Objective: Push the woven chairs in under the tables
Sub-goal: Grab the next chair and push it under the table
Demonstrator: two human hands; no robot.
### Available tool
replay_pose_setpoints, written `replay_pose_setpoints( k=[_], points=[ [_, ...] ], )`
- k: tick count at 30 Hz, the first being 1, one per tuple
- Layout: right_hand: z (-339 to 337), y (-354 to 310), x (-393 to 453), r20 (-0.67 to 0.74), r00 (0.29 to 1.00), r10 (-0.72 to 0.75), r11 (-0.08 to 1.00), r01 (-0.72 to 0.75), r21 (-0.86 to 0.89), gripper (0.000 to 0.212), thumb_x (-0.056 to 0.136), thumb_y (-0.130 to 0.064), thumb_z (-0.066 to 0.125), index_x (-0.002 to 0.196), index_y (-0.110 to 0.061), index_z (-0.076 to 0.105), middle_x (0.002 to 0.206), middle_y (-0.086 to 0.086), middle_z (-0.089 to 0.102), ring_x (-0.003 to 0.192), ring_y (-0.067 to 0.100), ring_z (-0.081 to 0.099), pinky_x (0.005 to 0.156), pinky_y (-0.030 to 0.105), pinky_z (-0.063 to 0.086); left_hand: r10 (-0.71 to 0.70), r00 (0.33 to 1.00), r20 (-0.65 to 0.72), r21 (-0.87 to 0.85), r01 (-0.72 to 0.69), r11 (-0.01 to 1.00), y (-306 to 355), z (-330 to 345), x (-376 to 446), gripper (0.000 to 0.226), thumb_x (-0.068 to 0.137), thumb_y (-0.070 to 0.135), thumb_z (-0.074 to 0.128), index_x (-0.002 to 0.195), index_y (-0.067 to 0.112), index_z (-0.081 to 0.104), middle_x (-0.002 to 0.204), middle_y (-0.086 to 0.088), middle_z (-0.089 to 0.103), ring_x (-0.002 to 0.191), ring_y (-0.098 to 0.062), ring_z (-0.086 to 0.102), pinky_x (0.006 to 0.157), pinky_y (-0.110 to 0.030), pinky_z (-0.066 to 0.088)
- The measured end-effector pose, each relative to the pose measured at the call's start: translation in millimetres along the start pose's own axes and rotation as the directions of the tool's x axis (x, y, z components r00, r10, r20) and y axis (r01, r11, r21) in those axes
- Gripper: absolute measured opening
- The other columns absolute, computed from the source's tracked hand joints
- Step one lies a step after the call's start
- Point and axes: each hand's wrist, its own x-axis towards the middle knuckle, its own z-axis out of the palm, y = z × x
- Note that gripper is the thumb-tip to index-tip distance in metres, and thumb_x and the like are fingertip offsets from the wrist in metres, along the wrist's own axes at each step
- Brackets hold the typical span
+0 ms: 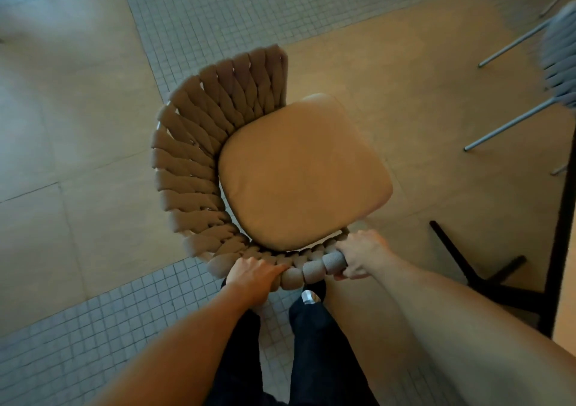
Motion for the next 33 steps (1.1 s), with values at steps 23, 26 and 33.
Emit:
replay_pose_setpoints(
  k=[23,26,33],
  points=[
    [-26,-222,37,0.069,0.972,0.226,0.752,-0.219,0.621,0.082,0.082,-0.079,0.058,0.134,-0.017,0.057,0.131,0.009,0.058,0.123,0.036,0.054,0.094,0.055,0.052,0.111,0.994,-0.004,0.600,-0.086,0.795,-202,-26,-16,0.035,0.094,0.025,0.064,0.123,0.043,0.059,0.120,0.014,0.064,0.123,-0.018,0.052,0.111,-0.041,0.029],
    [-27,-227,33,0.049,0.975,0.214,0.771,-0.200,0.605,0.078,0.085,-0.078,0.056,0.135,-0.018,0.057,0.130,0.009,0.060,0.123,0.034,0.055,0.097,0.052,0.051,0.082,0.997,0.008,0.585,-0.071,0.808,-205,-21,-15,0.035,0.092,0.026,0.067,0.123,0.042,0.060,0.121,0.013,0.064,0.127,-0.019,0.049,0.116,-0.043,0.024],
    [-34,-222,23,0.071,0.979,0.191,0.699,-0.186,0.691,0.077,0.085,-0.072,0.062,0.144,-0.026,0.046,0.140,0.008,0.055,0.132,0.034,0.050,0.104,0.045,0.046,0.093,0.991,0.099,0.495,-0.130,0.859,-205,-29,-11,0.062,0.088,0.032,0.068,0.143,0.042,0.043,0.141,0.012,0.053,0.139,-0.020,0.040,0.120,-0.048,0.016]
  ],
)
